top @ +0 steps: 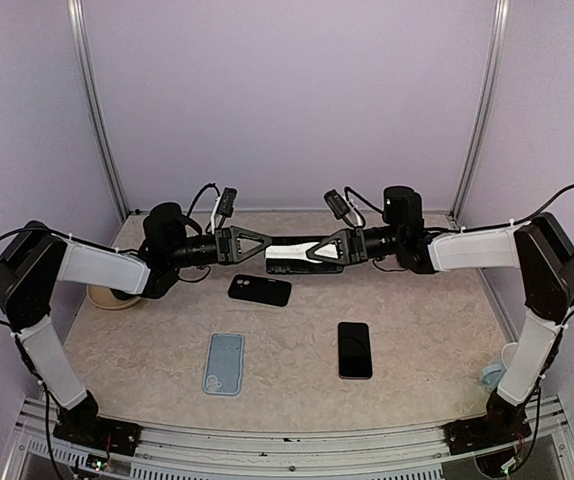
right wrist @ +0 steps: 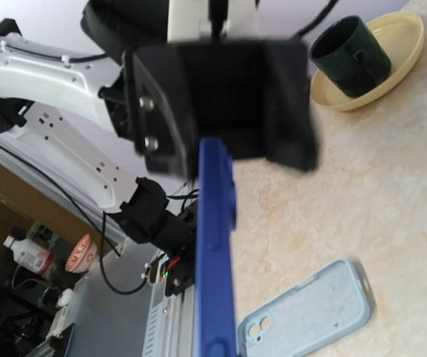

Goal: Put the phone into the phone case
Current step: Pass from the left arm to the right, then install the phone into the phone case.

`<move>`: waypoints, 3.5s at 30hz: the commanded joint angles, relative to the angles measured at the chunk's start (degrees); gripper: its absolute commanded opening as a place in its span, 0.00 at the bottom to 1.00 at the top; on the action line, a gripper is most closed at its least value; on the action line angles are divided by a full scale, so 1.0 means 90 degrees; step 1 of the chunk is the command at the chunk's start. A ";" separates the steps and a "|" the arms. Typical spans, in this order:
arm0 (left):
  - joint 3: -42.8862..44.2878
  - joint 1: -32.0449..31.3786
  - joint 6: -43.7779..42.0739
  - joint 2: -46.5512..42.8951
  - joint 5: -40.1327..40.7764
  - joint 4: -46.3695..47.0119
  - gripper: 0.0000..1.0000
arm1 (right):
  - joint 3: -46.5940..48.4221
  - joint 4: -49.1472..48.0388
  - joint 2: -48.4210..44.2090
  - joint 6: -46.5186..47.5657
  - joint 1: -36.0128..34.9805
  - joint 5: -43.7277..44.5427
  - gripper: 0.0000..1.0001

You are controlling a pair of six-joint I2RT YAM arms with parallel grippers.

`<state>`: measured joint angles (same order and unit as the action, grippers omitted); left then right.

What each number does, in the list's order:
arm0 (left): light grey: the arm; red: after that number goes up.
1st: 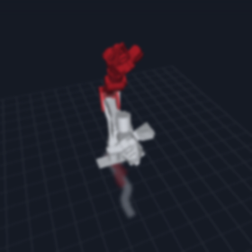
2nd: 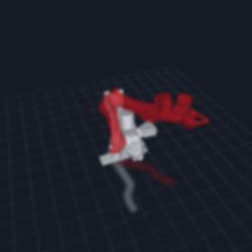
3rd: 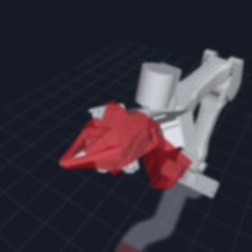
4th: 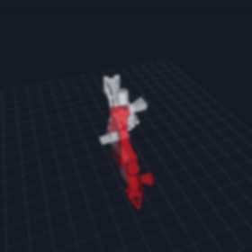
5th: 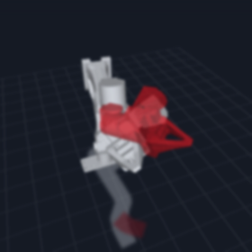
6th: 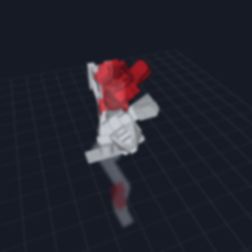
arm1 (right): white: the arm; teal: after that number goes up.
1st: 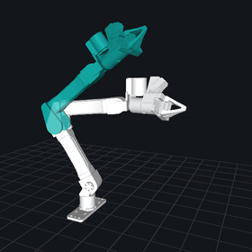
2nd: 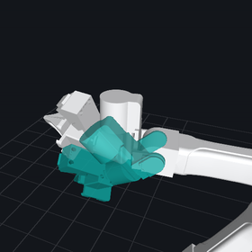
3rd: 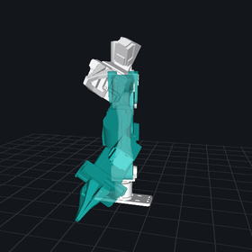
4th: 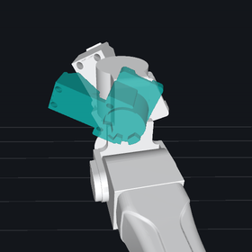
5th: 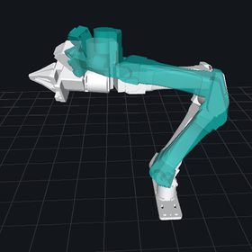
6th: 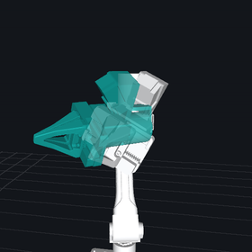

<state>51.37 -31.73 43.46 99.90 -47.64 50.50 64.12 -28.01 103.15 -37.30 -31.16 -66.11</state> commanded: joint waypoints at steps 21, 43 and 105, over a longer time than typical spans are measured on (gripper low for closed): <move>-0.0260 0.0628 -0.0286 0.0198 0.2054 -0.1189 0.99 | 0.0330 0.1748 -0.0234 0.0310 0.0220 0.1298 0.00; -0.0252 0.0914 -0.0243 0.0766 0.3539 -0.2229 0.99 | 0.0818 0.2416 0.0131 0.0240 0.0008 0.2215 0.00; 0.0005 0.0097 0.0431 0.1625 0.2924 -0.1506 0.99 | 0.2605 0.2529 0.2848 -0.1696 -0.0234 0.1655 0.00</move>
<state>51.05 -30.41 47.13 114.13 -20.32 35.90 84.51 -4.12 127.44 -52.58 -32.84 -48.82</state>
